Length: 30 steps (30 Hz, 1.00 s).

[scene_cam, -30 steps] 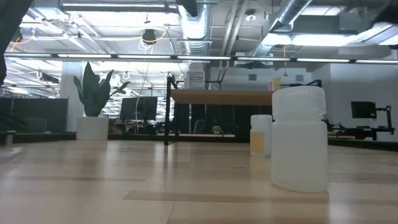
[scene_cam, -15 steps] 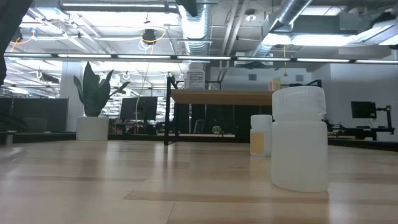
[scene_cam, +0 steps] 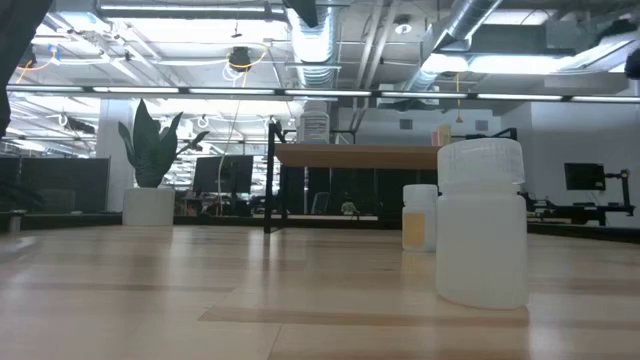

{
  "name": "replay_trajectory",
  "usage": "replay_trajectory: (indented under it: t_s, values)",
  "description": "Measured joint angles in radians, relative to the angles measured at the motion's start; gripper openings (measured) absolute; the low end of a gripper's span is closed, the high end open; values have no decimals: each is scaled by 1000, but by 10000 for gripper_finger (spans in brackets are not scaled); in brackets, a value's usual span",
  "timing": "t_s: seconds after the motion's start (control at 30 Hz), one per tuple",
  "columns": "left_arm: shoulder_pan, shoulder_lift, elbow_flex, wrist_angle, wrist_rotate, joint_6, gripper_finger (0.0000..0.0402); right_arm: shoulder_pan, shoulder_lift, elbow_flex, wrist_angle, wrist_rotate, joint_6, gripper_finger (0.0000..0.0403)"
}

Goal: Pick and place medicine bottles onto shelf by color
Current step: Put the blue pill bottle on the shelf aligned with the other blue pill bottle on the shelf

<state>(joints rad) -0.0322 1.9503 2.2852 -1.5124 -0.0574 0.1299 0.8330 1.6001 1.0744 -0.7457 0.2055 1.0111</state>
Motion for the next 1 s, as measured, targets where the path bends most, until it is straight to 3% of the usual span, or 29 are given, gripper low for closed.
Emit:
replay_trajectory:
  t_s: [0.27, 0.67, 1.0]
  values:
    - [0, 0, 0, 0, -7, 0, 206, -16, 86, 0, 23, -23, 0, 260]
    - [0, 0, 0, 1, -7, 0, 206, -39, 102, 1, 93, -26, 1, 260]
    - [0, 0, 0, 1, -7, 0, 206, -65, 156, 2, 114, -103, 1, 260]
